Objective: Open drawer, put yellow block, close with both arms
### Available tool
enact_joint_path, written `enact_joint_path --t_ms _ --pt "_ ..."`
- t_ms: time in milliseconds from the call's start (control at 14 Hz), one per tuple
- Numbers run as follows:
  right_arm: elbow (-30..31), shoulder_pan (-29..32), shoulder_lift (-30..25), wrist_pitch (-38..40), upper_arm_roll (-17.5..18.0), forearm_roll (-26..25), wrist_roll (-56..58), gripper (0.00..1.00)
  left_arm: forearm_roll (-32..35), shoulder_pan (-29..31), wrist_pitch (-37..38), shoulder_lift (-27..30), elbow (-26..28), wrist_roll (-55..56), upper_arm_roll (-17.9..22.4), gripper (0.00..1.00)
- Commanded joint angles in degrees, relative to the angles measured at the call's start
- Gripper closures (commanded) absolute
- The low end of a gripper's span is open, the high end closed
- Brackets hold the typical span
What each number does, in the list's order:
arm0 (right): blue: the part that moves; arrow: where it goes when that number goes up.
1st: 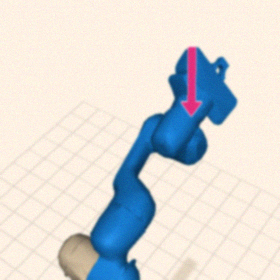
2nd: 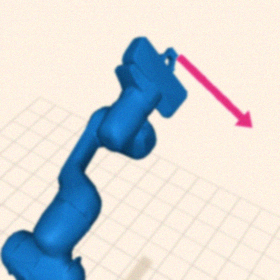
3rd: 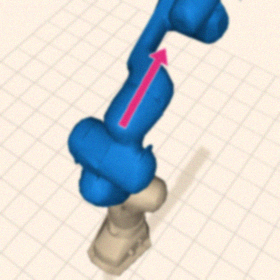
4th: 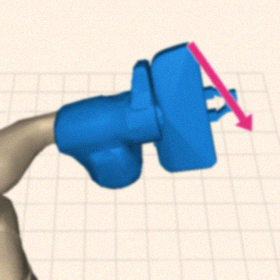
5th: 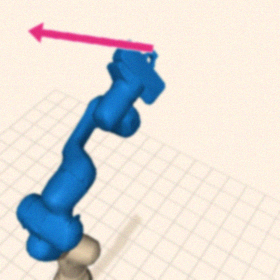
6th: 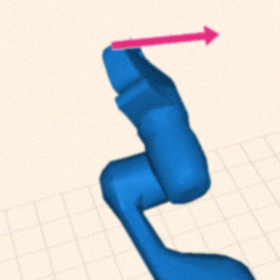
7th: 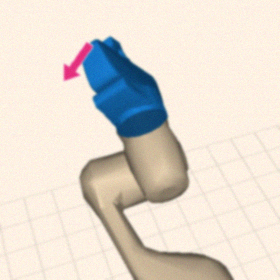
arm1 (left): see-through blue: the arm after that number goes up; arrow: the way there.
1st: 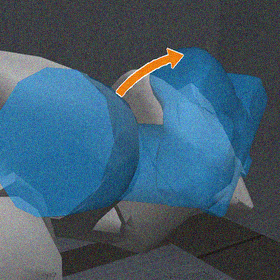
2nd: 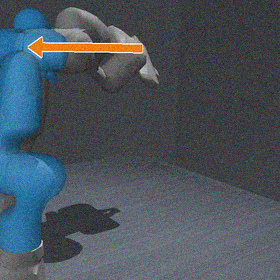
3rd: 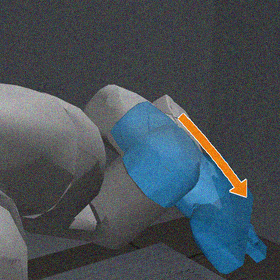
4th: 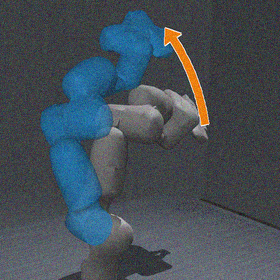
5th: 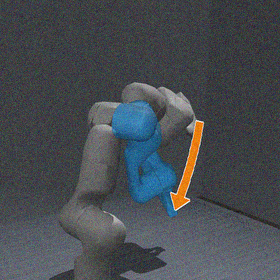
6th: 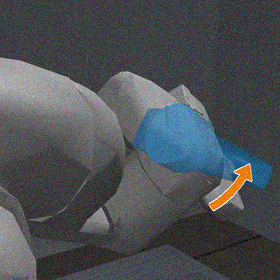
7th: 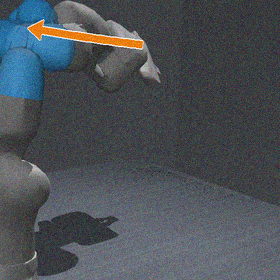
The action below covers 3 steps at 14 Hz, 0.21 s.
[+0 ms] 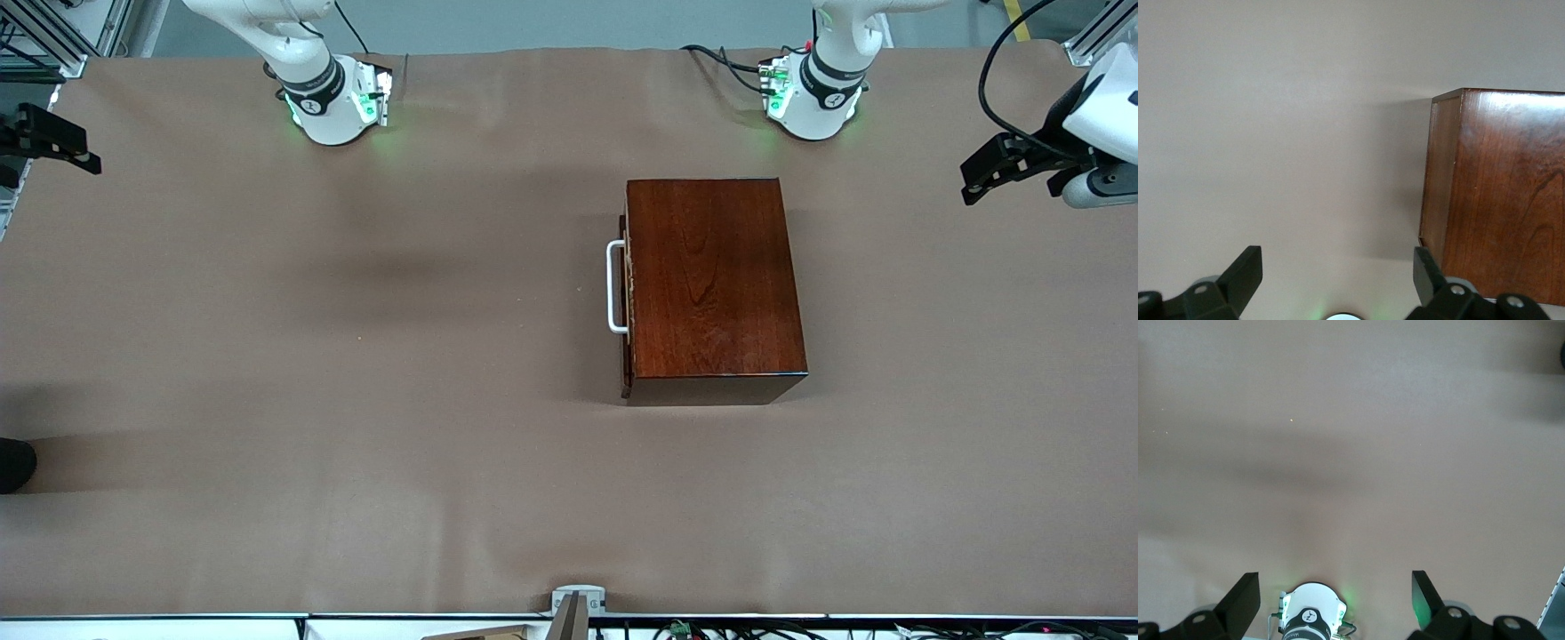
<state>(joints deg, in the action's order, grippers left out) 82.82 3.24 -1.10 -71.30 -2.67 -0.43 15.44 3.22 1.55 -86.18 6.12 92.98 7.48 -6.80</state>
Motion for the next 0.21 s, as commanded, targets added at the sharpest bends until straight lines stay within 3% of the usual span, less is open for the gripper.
enact_joint_path --t_ms 0,143 --pt "-0.64 1.86 -0.13 0.63 0.74 2.52 1.52 0.0 -0.85 0.74 -0.39 1.0 0.1 -2.99 0.56 0.0" --pt "-0.12 3.17 0.13 0.46 0.74 3.59 1.52 0.0 -0.85 0.65 -0.31 1.0 -0.16 -2.73 0.47 0.0"
